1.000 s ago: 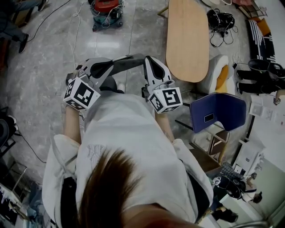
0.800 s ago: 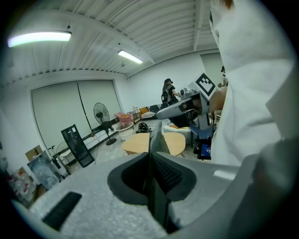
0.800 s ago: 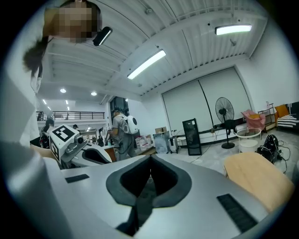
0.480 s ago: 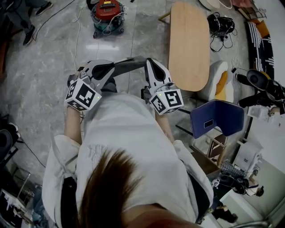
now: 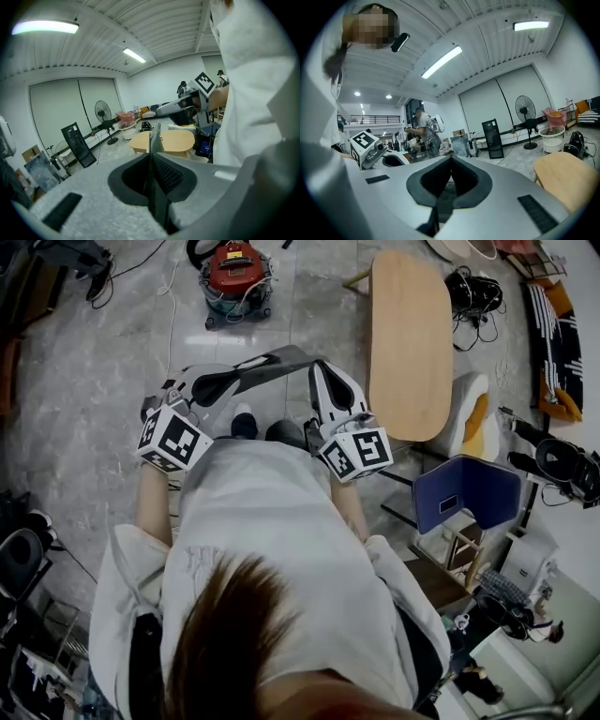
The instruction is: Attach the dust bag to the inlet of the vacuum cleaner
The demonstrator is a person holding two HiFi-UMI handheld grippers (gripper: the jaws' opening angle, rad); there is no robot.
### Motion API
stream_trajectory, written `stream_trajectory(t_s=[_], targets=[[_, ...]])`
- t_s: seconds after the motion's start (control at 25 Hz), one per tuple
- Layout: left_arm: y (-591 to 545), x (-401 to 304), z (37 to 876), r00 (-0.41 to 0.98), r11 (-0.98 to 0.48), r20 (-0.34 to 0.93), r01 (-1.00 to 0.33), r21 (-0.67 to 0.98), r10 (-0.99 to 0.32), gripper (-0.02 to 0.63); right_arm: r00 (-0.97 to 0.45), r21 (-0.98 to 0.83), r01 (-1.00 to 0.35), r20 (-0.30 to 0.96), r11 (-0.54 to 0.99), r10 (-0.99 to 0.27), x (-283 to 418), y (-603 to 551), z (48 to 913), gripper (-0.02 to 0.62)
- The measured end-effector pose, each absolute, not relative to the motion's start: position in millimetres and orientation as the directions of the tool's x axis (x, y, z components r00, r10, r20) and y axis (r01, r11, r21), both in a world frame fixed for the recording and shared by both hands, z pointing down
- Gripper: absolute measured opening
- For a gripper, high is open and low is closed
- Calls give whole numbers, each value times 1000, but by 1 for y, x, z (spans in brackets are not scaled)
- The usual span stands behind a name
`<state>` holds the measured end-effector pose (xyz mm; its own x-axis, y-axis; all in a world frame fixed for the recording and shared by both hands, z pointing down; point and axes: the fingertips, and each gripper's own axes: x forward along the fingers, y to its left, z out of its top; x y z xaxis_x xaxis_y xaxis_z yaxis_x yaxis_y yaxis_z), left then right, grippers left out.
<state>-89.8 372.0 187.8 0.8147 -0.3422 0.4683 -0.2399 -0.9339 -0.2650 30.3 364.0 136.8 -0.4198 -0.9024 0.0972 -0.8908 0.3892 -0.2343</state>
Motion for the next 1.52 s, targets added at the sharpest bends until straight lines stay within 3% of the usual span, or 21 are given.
stream_trajectory(t_s=[0.64, 1.08, 1.52], targets=[[313, -79, 211, 782, -938, 518, -274, -213, -346, 37, -433, -289, -878, 146, 380, -889, 52, 297, 163, 2], [216, -42, 217, 717, -893, 533, -387, -230, -448, 37, -543, -279, -825, 154, 491, -826, 92, 176, 168, 2], [160, -20, 223, 670, -859, 544, -454, -238, -505, 37, -564, -294, -815, 205, 499, -800, 134, 124, 183, 2]])
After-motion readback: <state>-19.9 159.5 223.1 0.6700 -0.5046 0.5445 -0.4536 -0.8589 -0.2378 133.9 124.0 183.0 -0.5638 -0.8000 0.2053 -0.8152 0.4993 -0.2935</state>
